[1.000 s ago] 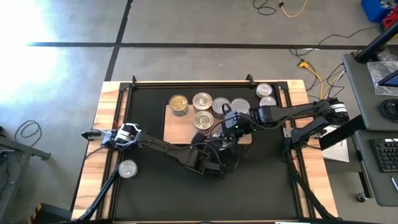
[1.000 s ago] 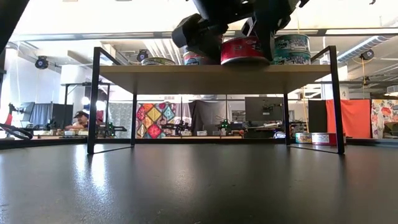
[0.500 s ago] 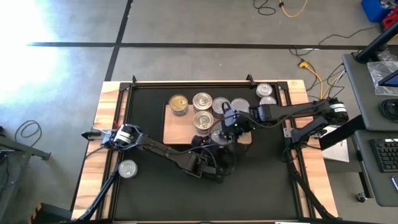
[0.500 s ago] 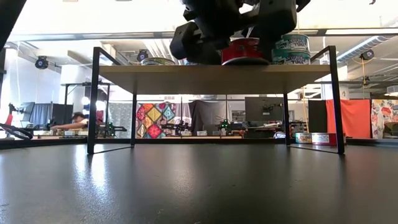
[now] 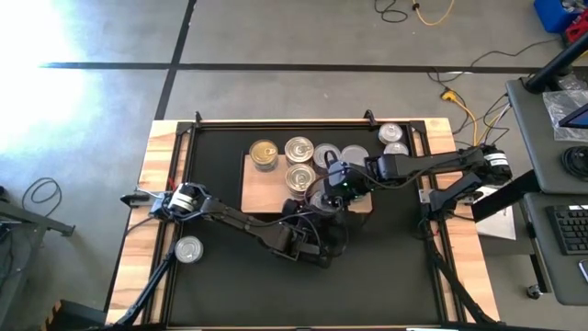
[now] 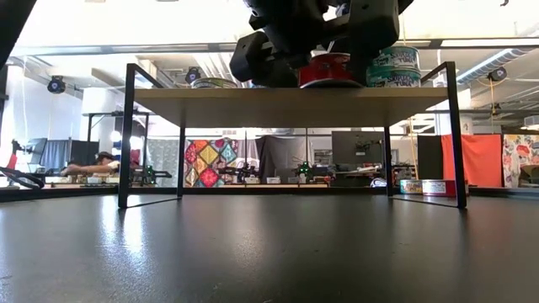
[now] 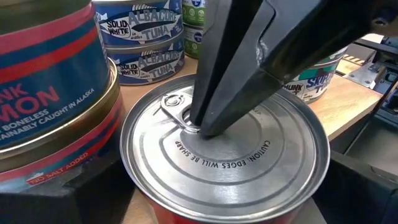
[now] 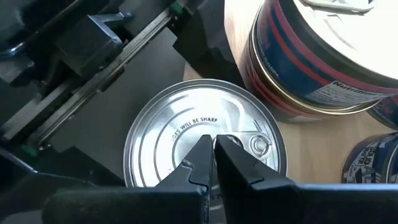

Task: Stack canned seafood by type on shelf
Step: Put the red tuna can on the shelf

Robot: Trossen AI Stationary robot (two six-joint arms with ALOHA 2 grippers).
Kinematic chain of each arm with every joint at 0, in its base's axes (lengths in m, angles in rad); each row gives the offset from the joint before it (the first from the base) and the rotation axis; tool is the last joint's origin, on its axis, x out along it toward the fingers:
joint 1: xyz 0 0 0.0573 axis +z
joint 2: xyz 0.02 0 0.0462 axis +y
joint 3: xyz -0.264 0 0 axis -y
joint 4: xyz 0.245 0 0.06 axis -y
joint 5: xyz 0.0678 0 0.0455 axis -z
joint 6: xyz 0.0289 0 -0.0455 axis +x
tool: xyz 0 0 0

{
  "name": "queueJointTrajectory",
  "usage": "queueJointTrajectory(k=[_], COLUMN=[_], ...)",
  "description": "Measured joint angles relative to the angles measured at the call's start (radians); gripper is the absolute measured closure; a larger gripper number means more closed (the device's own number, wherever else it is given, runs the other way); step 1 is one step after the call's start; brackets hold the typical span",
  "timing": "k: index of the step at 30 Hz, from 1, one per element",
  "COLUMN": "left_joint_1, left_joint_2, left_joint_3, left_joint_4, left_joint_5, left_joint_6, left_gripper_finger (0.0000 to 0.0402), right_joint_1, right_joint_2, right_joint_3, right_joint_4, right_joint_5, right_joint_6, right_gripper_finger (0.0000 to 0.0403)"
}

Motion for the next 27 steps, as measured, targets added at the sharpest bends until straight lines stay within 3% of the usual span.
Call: queueJointTrajectory(k=[4,9,17,20,23,27], left_joint_1=[0.000,0.001,-0.001,0.003,0.014,0.005], left_joint_2=[0.001,0.004,0.004,0.004,-0.002,0.001], left_joint_3=[0.000,-0.001,-0.002,-0.002,0.002,0.014], left_joint_4=[0.002,0.008,0.003,0.002,0.004,-0.014], left_joint_5=[0.003,-0.027,-0.036,-0.004,0.098,0.102], left_joint_6=[-0.001,-0.002,-0.004,-0.002,0.006,0.003], left_gripper_finger=[0.0002,0.0002,0.0002,0.0002,0.0002,0.0002], right_joint_1=[0.002,0.013,0.010,0.011,0.012,0.011], right_joint_2=[-0.003,-0.014,-0.012,-0.013,-0.016,-0.018], right_joint_3=[0.012,0.007,-0.094,-0.122,-0.140,-0.162], right_joint_4=[0.008,0.087,0.179,0.190,0.178,0.180], right_joint_5=[-0.006,-0.087,-0.079,-0.036,-0.016,-0.001], right_joint_6=[-0.001,0.000,-0.003,0.010,0.015,0.030], right_gripper_finger=[0.0390,0.0390,0.0390,0.0390,0.0390,0.0390])
